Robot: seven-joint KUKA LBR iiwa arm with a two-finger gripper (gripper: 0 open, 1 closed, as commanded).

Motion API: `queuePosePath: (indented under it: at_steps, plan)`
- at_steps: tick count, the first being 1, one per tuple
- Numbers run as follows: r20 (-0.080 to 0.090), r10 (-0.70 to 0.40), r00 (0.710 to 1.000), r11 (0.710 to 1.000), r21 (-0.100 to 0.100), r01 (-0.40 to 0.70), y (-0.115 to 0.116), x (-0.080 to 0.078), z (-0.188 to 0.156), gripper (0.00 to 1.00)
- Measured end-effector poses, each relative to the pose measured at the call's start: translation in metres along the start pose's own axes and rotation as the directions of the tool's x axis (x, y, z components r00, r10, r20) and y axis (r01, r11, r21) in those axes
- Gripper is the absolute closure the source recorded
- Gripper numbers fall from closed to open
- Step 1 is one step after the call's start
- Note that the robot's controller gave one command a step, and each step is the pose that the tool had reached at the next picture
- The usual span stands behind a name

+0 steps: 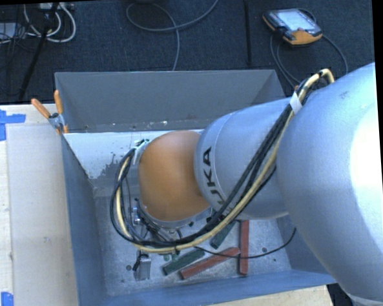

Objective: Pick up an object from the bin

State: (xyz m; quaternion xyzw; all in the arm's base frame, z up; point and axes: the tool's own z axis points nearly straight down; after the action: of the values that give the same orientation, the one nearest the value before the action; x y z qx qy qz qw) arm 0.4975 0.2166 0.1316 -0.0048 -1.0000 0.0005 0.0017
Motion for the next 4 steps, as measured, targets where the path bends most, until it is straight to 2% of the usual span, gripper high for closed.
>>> queuePosePath:
  at_steps: [1,2,3,4]
  plan:
    - [0.000,0.001,1.000,1.000,0.000,-0.001,0.000,0.000,0.000,0.00]
    - [0.003,-0.060,0.998,0.998,-0.001,0.060,-0.041,-0.010,0.045,0.00]
    - [0.001,-0.175,0.984,0.984,0.000,0.175,-0.069,-0.046,0.059,0.00]
    - [0.003,-0.207,0.978,0.978,0.000,0.207,-0.102,-0.021,0.050,0.00]
